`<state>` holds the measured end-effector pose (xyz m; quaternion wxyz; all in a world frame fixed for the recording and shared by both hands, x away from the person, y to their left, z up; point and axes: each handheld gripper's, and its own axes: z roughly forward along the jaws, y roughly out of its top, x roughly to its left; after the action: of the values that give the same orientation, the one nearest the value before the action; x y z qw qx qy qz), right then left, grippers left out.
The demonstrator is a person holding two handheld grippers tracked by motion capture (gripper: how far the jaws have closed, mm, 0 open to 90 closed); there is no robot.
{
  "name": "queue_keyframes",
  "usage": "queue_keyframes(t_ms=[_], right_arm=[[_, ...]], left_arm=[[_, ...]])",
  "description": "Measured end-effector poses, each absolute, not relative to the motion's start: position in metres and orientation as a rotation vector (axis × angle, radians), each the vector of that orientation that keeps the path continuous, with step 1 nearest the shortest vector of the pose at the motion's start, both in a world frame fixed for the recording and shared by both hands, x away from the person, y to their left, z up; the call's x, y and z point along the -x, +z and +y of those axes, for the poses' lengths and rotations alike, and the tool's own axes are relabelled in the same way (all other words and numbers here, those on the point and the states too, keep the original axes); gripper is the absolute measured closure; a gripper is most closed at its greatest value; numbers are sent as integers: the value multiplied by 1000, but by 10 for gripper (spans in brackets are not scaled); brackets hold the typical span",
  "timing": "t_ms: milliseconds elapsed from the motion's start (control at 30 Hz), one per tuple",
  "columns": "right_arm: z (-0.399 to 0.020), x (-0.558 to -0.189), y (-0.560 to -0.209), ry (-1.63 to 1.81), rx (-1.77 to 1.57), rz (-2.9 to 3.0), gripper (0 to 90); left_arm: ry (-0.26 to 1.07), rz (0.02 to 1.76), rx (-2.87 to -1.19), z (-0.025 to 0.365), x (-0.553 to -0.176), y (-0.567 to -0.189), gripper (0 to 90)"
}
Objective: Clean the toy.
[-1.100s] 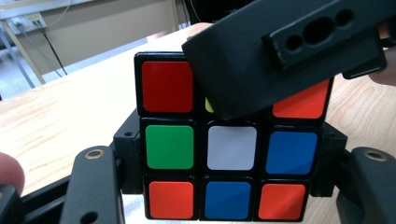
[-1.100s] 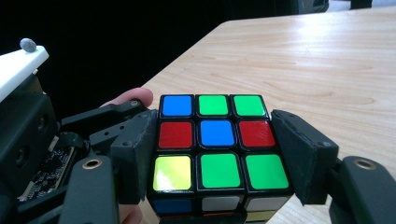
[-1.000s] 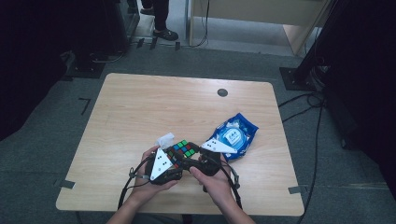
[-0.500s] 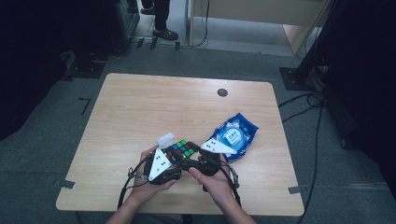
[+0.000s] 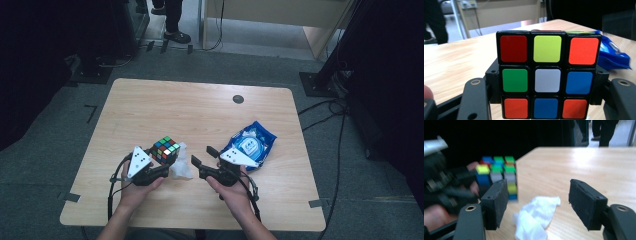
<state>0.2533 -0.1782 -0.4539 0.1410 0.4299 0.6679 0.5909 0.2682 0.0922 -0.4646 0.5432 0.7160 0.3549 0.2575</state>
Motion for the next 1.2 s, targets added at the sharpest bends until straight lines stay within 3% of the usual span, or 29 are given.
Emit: queue_keyframes(t_ms=[300, 567, 867, 1200], right_arm=[[-139, -269, -488, 1606, -1126, 2106, 423], [-105, -294, -506, 1505, -1128, 2229, 438], [-98, -309, -520, 1320, -1191, 2333, 582], [-110, -308, -519, 1248, -1165, 2418, 867]], left_arm=[[626, 869, -1666, 105, -269, -459, 341], [617, 861, -1670, 104, -268, -458, 341], [608, 849, -1673, 102, -267, -459, 341], [592, 832, -1684, 96, -265, -460, 341]])
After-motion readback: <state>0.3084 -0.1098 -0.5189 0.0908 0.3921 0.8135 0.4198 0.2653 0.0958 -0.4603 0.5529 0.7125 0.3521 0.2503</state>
